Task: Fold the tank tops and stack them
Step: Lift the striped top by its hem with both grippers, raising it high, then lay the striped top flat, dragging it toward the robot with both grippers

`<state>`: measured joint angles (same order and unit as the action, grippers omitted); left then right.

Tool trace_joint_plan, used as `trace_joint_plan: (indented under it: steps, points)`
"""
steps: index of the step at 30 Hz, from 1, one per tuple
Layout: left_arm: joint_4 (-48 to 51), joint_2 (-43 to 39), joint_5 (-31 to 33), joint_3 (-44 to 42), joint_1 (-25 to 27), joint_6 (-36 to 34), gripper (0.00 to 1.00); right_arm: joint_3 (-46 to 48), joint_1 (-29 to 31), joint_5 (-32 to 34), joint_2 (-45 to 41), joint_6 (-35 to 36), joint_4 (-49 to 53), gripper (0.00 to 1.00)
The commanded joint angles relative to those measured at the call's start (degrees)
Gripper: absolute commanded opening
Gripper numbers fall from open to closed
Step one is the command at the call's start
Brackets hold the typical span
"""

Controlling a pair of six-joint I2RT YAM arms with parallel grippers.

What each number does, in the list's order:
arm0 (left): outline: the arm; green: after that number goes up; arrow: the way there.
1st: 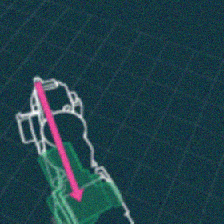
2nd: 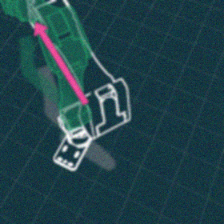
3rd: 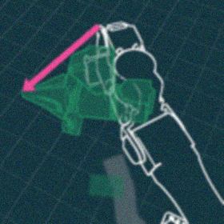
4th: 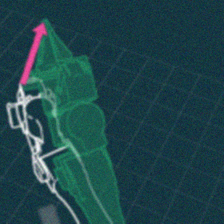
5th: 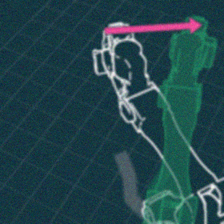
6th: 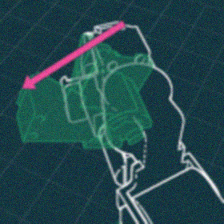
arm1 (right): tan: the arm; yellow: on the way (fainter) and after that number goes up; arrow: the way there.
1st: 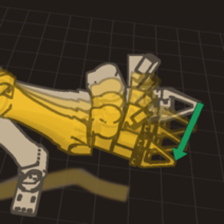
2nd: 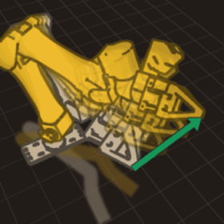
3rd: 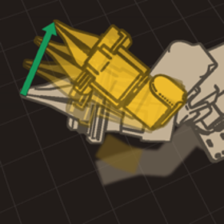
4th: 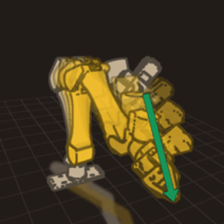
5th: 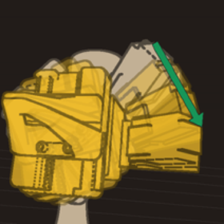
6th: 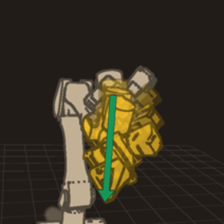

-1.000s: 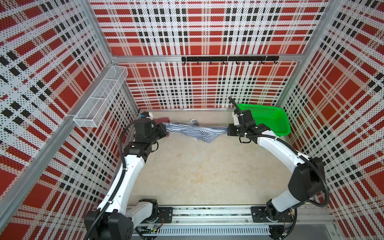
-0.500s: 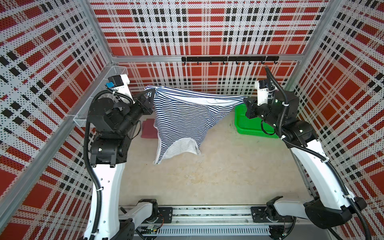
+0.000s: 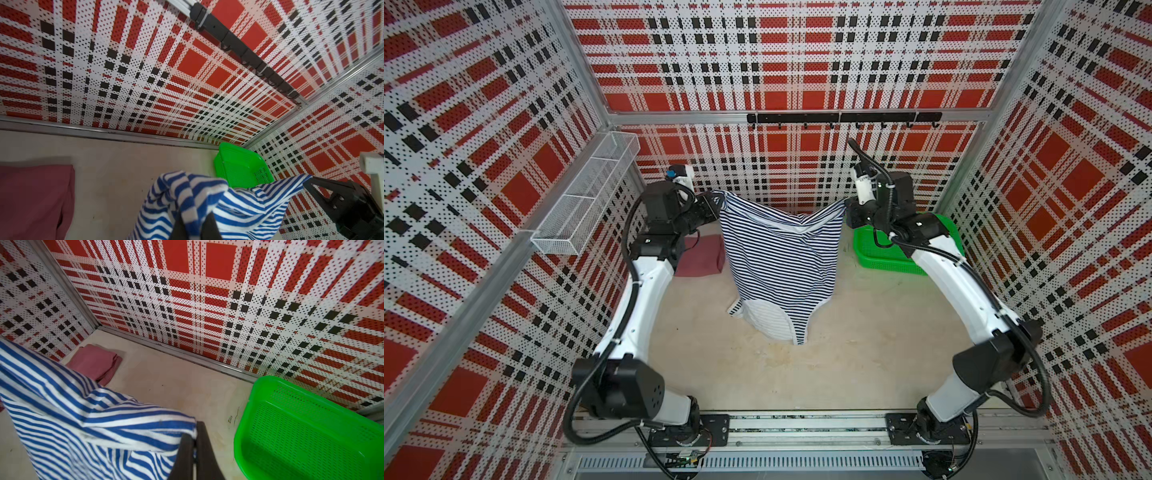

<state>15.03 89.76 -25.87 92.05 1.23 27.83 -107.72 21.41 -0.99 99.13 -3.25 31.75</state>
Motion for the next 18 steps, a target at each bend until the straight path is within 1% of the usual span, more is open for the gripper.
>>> trace_joint_plan:
  steps: [1,3,5,7,8,10,11,14,18]
  points:
    - [-6.4,5.1,-2.6,10.7,0.3,-0.1,0.0,-9.3,-2.6,-4.1,3.1,1.8,-5.8,0.0]
    - [-6.7,8.4,-3.0,15.8,0.6,0.3,0.0,-13.3,-4.0,-6.1,4.9,0.7,-6.7,0.0]
    - [-7.3,9.7,-3.2,19.1,0.7,0.7,0.0,-14.8,-5.1,-8.7,5.1,-0.2,-8.1,0.0]
    - [-8.1,9.2,-3.7,19.5,0.5,0.4,0.0,-14.1,-5.9,-10.1,4.2,-0.3,-9.1,0.0]
    - [-8.5,8.1,-3.9,18.1,0.5,0.2,0.0,-13.5,-6.2,-10.6,3.4,0.0,-9.2,0.0]
    - [-10.8,4.5,-3.7,12.1,0.2,-0.1,0.0,-10.4,-6.7,-11.5,1.7,0.3,-9.5,0.0]
    - [-12.4,2.0,-3.5,7.4,0.0,-0.1,0.0,-7.4,-6.9,-12.1,0.3,0.4,-10.1,0.0]
    - [-17.1,-5.7,-3.1,-8.1,-0.8,0.6,0.0,2.3,-7.0,-13.9,-3.9,1.9,-11.8,0.0]
    - [-20.4,-15.2,-1.8,-29.1,-0.3,2.5,0.0,16.4,-7.1,-16.7,-9.3,3.4,-11.9,0.0]
